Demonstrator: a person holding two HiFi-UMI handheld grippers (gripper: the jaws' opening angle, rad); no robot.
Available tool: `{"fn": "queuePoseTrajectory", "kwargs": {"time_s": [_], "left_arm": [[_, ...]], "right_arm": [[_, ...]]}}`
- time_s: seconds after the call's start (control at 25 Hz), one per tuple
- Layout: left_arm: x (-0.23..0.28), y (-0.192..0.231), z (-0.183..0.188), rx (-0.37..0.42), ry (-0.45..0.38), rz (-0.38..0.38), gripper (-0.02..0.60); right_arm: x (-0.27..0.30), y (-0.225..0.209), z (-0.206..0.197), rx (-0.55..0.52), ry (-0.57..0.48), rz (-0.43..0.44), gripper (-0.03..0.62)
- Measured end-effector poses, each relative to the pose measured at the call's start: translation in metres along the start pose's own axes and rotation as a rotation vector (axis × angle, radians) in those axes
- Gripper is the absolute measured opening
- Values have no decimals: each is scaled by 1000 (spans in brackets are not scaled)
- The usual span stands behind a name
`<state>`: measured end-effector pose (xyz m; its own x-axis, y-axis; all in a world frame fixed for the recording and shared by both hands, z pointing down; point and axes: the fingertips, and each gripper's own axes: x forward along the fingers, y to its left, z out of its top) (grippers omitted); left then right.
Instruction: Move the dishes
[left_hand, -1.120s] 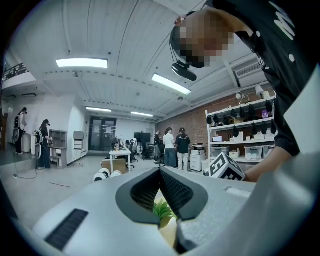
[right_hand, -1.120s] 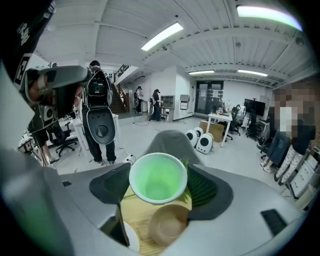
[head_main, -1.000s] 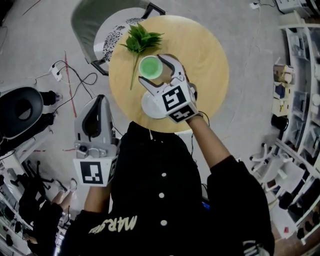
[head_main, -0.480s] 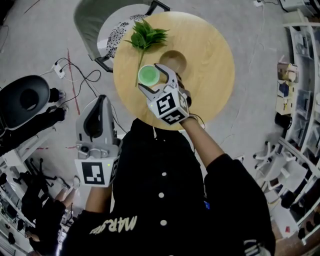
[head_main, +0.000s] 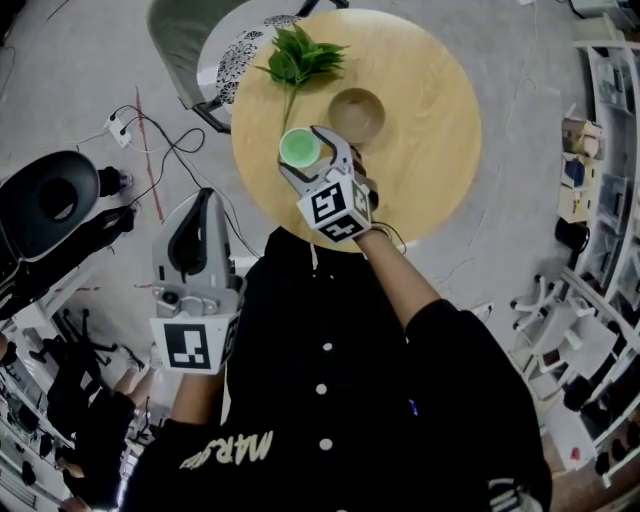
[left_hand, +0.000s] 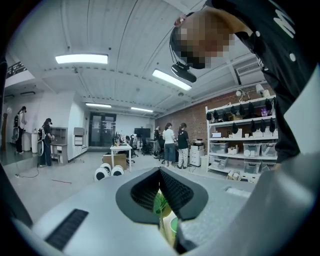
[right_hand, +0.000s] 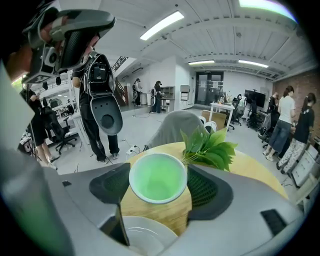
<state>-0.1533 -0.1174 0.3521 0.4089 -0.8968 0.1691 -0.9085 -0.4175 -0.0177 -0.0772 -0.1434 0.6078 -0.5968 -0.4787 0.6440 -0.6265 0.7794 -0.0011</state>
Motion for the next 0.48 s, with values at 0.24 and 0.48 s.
{"fn": "queuePoseTrajectory", "kwargs": {"time_s": [0.24, 0.48], "left_arm": [[-2, 0, -6, -2, 8, -10, 3], [-5, 5, -8, -6, 8, -4, 3]], "right_arm": [[11, 5, -12, 2, 17, -13, 354], [16, 7, -16, -1, 8, -21, 354]]}}
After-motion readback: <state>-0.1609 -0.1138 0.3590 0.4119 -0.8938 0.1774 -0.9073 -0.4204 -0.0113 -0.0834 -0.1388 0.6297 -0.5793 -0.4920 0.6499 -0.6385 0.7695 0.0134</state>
